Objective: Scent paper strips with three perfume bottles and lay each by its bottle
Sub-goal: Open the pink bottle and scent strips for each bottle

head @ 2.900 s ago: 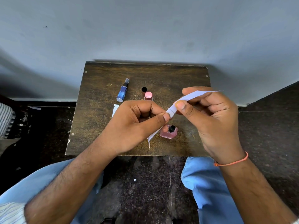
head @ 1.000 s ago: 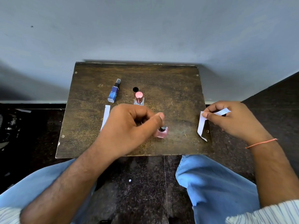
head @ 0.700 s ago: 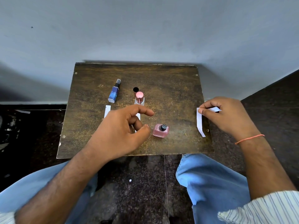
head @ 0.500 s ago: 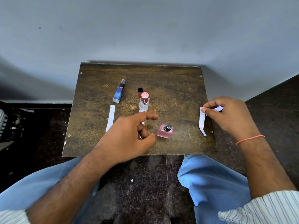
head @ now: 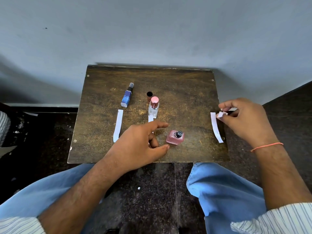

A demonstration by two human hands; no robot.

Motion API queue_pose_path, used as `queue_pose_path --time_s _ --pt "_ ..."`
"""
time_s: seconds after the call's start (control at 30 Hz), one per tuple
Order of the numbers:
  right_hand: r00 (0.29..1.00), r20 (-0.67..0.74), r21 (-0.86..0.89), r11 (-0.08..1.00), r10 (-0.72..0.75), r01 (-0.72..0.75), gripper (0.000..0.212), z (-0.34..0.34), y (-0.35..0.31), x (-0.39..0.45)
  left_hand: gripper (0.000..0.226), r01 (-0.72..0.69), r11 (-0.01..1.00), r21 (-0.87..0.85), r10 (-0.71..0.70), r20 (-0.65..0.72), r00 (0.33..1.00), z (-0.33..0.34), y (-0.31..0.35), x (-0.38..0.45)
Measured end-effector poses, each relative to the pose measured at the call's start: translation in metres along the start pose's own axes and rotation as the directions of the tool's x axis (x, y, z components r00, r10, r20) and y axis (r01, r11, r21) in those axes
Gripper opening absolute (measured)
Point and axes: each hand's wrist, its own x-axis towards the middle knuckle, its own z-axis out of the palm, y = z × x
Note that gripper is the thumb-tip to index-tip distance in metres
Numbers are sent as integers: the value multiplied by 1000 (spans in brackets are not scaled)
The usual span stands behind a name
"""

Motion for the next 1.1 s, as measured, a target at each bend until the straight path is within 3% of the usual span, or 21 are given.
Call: queue_pose_path --time_s 0.1,0.33,0.4,0.5,0.6,0.7,0.77,0.97,1.1 --pt "998 -66 50 999 -9 12 26 -7 -3 -3 53 2 1000 -21 -3 -38 999 -3 -1 1" --pt "971 -174 230 952 -163 201 23 -4 -25 -13 35 17 995 -94 -30 -139 990 -6 -2 6" --pt "978 -187 246 960 -91 137 22 -2 -16 -9 33 14 996 -88 -27 -154 988 -6 -2 7" --pt "983 -142 280 957 117 -73 30 2 8 0 32 9 995 -97 -24 -162 986 -7 -1 7" --pt "941 -25 424 856 337 -295 36 5 20 1 32 -2 995 -96 -14 -160 987 -6 -2 6" --pt "935 -5 454 834 356 -315 25 2 17 0 32 -3 996 -92 -10 -148 989 -6 -3 6" --pt "948 38 426 853 316 -301 15 -2 8 -3 31 -4 996 -89 -9 -141 990 -6 -4 5" --pt "967 160 46 977 196 -206 27 2 -15 -8 31 3 995 -100 -17 -142 990 -6 -4 6" --pt "960 170 -6 975 220 -223 25 4 -19 -4 32 -7 996 -91 -6 -142 990 -7 -2 6"
